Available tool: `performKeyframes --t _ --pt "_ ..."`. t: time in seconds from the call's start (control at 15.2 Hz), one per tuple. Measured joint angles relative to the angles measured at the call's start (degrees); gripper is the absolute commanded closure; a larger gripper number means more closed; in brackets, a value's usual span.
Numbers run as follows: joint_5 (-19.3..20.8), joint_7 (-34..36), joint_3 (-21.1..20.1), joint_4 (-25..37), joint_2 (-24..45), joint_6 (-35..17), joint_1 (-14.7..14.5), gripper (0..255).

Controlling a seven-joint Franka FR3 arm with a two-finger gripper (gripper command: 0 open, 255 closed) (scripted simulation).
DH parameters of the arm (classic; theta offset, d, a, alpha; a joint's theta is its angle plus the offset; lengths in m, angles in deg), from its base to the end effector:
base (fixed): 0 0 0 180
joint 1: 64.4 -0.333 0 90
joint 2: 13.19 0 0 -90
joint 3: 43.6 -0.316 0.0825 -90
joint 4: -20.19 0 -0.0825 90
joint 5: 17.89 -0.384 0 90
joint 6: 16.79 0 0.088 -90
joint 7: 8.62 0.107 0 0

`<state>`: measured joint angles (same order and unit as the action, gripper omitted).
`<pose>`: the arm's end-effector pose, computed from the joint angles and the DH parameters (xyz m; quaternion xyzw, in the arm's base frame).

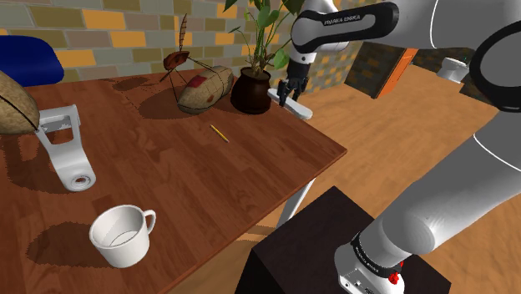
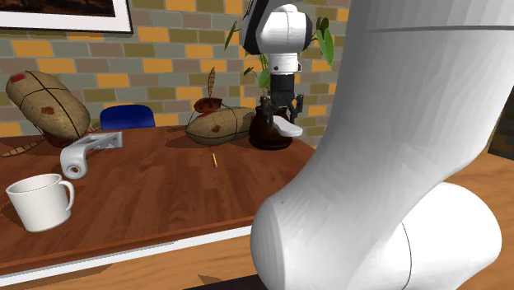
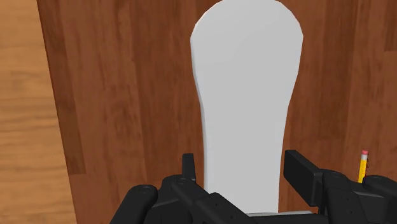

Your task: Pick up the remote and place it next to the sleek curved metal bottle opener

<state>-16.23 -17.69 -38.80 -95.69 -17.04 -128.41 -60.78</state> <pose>0.5291 -0.0810 0.4785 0.9999 0.0112 -0.0053 0.0100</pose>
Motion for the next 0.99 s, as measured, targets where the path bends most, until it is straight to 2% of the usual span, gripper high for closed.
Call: performKeyframes --t 0.33,0.99 --pt "-0.1 1.6 -0.9 1.6 -0.7 2.4 -0.8 255" --pt "-0.8 14.9 -8.3 2.0 -0.5 2.8 -7.0 255"
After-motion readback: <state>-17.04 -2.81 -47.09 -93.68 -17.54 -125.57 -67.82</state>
